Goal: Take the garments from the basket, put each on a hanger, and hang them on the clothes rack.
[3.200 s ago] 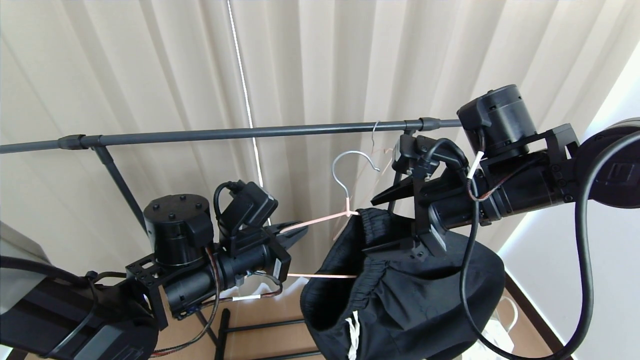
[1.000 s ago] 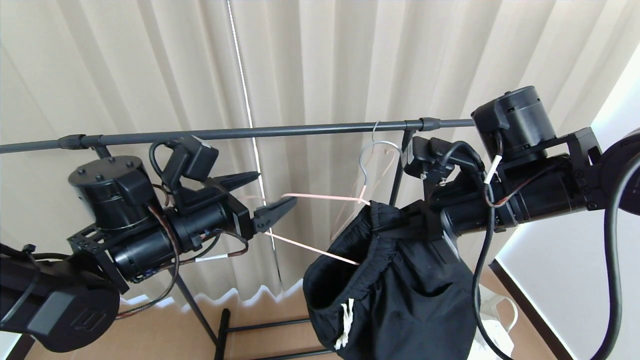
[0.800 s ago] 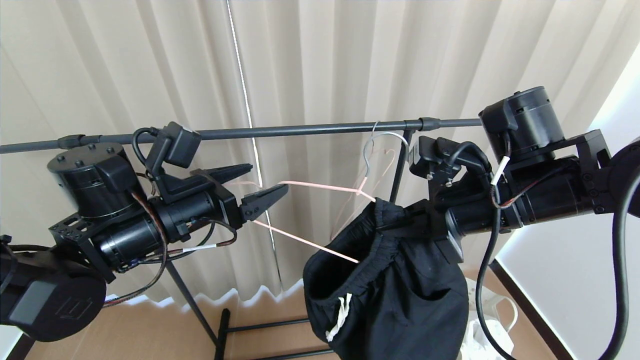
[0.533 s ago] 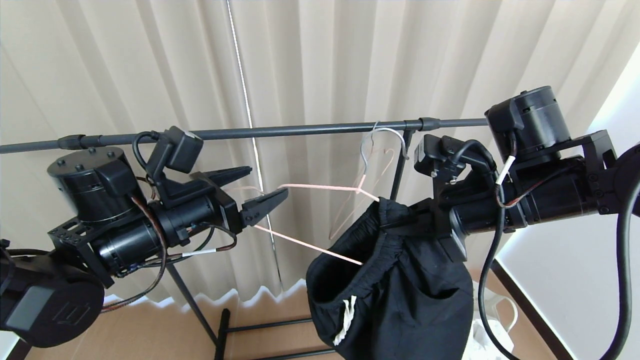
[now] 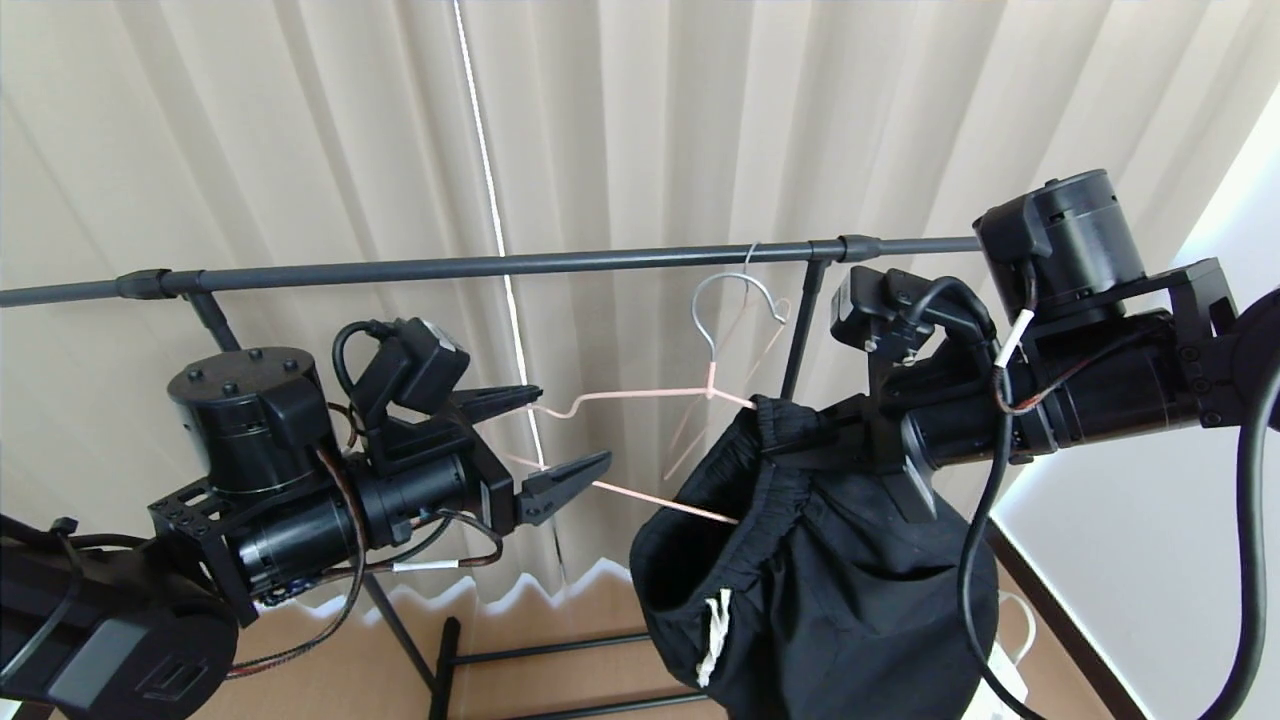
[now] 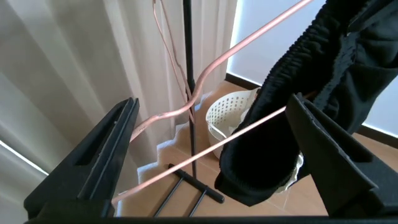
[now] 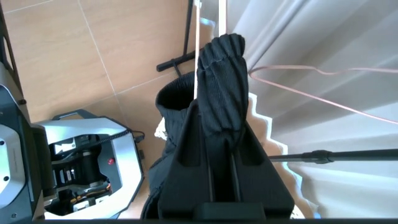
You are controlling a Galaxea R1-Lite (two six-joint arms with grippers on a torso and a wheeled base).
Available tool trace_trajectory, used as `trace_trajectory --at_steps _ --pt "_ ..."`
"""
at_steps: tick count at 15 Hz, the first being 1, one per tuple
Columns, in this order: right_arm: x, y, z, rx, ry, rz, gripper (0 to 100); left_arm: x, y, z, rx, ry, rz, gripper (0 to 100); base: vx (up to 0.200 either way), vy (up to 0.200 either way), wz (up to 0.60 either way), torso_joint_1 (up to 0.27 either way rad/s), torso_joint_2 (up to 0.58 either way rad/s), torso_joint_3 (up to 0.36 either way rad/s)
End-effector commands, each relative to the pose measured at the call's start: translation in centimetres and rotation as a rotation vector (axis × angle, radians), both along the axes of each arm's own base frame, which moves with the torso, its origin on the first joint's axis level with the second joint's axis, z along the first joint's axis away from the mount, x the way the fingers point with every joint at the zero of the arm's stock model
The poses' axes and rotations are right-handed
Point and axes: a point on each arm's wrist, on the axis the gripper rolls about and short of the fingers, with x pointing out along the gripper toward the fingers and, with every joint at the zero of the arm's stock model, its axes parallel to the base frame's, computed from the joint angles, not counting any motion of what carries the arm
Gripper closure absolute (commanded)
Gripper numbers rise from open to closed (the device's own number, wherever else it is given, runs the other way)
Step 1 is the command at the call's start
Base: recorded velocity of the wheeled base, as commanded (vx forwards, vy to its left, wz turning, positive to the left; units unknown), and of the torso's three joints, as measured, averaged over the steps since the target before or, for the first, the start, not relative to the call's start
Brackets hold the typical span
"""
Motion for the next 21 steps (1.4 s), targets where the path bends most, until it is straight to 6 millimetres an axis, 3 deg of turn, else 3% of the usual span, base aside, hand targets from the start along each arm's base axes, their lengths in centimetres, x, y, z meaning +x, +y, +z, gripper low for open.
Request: trace_trajectory --at_steps 1,5,11,16,21 --pt "-0.1 -0.1 0.1 0.001 -0.002 -0.002 100 0.1 0.3 0.3 -0.006 -0.008 0.007 0 0.0 0.0 0.0 0.0 0.0 0.0" --pt "-0.1 -0.5 0.3 0.005 -0.01 -0.013 100 -0.3 1.0 1.4 -0.087 0.034 -0.057 0 0.0 0.0 0.0 0.0 0.0 0.0" --pt "0.1 -1.2 0.6 0.011 -0.014 -0.036 100 -0.1 1.2 1.5 -0.108 0.065 -0.064 0 0.0 0.0 0.0 0.0 0.0 0.0" --pt "0.1 -1.6 1.2 0.056 -0.062 -0.064 100 0.1 0.9 0.7 -0.028 0.154 -0.065 0 0.0 0.0 0.0 0.0 0.0 0.0" --pt "-0.4 -1.9 2.2 0.079 -0.104 -0.066 100 0.4 -1.1 -2.1 0.104 0.146 -0.02 0 0.0 0.0 0.0 0.0 0.0 0.0"
